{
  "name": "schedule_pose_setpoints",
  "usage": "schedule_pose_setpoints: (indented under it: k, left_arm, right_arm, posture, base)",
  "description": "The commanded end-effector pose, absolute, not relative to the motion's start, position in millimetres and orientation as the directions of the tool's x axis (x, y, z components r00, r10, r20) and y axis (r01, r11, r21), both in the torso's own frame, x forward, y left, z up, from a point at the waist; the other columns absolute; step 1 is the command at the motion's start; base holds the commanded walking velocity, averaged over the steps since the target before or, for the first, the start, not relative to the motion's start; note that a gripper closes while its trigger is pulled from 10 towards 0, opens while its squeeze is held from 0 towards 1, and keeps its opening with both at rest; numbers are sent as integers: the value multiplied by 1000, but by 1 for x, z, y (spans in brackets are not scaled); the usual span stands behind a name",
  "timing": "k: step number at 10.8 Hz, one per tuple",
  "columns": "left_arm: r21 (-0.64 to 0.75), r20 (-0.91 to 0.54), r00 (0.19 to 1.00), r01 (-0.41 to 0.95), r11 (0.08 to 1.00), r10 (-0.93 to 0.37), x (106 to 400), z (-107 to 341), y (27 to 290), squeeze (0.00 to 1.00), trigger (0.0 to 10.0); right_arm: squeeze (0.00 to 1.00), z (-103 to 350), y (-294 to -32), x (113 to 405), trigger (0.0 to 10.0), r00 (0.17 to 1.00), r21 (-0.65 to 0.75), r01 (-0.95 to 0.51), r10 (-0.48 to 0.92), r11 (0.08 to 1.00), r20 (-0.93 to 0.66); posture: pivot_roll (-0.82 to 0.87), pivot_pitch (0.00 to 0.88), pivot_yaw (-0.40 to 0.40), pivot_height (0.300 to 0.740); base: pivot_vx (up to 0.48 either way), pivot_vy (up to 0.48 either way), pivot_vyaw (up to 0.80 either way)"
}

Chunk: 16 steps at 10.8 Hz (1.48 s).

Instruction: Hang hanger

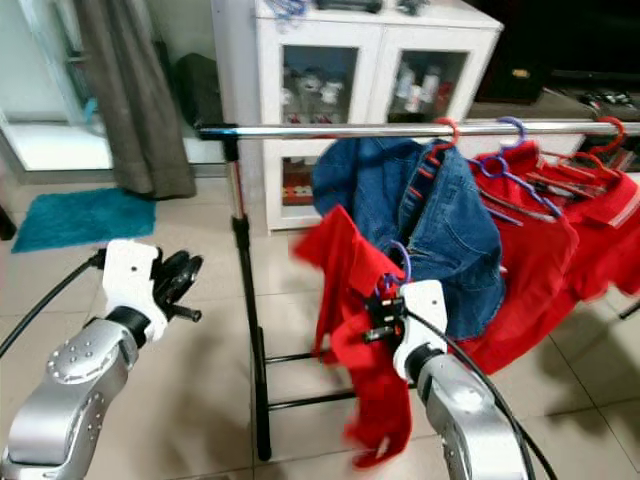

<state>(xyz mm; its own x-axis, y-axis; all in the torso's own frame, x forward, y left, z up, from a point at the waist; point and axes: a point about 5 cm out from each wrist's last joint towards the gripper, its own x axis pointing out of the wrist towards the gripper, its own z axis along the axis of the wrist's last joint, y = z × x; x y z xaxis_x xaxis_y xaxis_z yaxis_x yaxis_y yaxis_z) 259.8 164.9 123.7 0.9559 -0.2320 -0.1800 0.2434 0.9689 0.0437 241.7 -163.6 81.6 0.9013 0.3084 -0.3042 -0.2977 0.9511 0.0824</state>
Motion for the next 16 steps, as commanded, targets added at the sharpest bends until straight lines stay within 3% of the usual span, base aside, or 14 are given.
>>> schedule_pose_setpoints:
  k: [1, 5, 7, 10, 12, 16]
  left_arm:
    - [53, -175, 954, 257, 965, -245, 262, 126, 164, 0, 10000]
    - [78, -184, 945, 287, 955, -270, 261, 128, 163, 0, 10000]
    - [81, -175, 910, 395, 915, -377, 256, 130, 158, 0, 10000]
    - [65, -184, 794, 598, 798, -580, 245, 133, 147, 0, 10000]
    - [21, -190, 641, 760, 650, -744, 239, 141, 130, 0, 10000]
    - [30, -211, 583, 806, 591, -785, 248, 156, 114, 0, 10000]
  right_arm:
    - [0, 92, -166, 247, 10000, 913, 35, -306, 304, 951, -270]
    - [0, 92, -168, 249, 10000, 927, 23, -273, 269, 962, -260]
    - [0, 92, -178, 251, 10000, 947, 18, -175, 173, 984, -272]
    - [0, 106, -187, 257, 10000, 969, 3, -117, 115, 993, -219]
    - [0, 122, -185, 272, 10000, 978, -41, -100, 91, 994, -186]
    - [0, 145, -176, 311, 10000, 976, -52, -108, 96, 993, -196]
  posture:
    - [116, 0, -26, 740]
    - [128, 0, -24, 740]
    - [127, 0, -26, 740]
    - [110, 0, -23, 740]
    - [103, 0, -49, 740]
    - [92, 0, -53, 740]
  base:
    - [412, 0, 800]
    - [416, 0, 800]
    - [0, 0, 0]
    - [0, 0, 0]
    - [0, 0, 0]
    - [0, 0, 0]
